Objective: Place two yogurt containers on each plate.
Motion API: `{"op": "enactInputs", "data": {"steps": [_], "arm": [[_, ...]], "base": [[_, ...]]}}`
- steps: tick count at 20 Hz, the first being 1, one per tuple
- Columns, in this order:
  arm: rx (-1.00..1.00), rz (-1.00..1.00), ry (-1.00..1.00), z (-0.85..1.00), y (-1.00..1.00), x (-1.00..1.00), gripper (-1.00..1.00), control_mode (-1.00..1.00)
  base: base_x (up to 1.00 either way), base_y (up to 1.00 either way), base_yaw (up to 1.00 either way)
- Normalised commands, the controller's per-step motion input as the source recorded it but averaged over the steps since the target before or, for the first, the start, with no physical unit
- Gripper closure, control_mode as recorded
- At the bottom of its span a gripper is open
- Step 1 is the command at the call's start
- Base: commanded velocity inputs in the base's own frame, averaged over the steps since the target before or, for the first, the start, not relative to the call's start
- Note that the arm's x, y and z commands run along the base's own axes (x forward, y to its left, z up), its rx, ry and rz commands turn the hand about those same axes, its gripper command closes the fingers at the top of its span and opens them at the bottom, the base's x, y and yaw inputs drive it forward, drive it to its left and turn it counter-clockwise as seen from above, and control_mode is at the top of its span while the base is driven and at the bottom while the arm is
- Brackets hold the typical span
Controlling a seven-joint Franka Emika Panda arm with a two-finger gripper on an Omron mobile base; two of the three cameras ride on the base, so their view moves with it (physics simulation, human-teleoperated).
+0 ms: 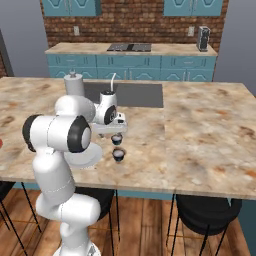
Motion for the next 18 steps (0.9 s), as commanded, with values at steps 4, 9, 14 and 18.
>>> {"op": "enactInputs", "data": {"steps": [4, 9, 14, 18], "arm": [[0.00, 0.09, -0.07, -0.21, -0.18, 0.57, -1.00, -1.00], [0.00, 0.00, -0.01, -0.21, 0.00, 0.43, -1.00, -1.00], [-0.04, 0.00, 0.08, -0.21, 0.03, 0.30, -1.00, -1.00], [0.00, 0.00, 0.09, -0.15, 0.00, -0.12, -1.00, -1.00]], "base": [[0.00, 0.00, 0.00], [0.00, 0.00, 0.00], [0.00, 0.00, 0.00], [0.00, 0.00, 0.00]]}}
